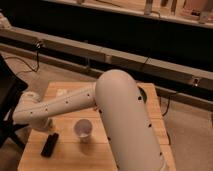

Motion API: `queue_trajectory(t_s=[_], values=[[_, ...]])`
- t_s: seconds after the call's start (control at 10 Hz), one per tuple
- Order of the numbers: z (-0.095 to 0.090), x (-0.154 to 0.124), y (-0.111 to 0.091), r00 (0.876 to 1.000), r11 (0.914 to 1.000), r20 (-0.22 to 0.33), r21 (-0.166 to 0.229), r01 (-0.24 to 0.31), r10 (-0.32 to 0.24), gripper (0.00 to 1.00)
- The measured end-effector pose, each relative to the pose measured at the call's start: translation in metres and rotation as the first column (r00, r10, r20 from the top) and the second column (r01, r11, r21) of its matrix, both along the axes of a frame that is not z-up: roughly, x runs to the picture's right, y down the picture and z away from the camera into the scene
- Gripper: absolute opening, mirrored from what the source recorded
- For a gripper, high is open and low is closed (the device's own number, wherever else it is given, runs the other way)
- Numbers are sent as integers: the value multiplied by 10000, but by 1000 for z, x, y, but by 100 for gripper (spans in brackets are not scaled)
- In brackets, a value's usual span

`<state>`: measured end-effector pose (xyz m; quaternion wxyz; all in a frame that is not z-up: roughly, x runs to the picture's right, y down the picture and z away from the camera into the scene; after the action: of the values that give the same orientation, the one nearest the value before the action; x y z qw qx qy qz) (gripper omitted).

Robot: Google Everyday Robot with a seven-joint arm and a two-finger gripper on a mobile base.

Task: Place the eraser on the white sponge

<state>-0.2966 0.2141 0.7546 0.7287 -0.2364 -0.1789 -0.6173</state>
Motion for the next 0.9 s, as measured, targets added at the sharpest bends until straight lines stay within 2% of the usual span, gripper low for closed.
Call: queue_trajectory(t_s=[0.1,0.2,0.5,0.9], values=[[-7,-11,1,9998,9997,104,191,145,-147,74],[-9,-16,2,9996,9995,156,218,217,-220,79],[3,-18,23,9996,9981,238,-606,140,-126,80],[16,-10,47,9999,9880,-23,-1538,-152,151,80]])
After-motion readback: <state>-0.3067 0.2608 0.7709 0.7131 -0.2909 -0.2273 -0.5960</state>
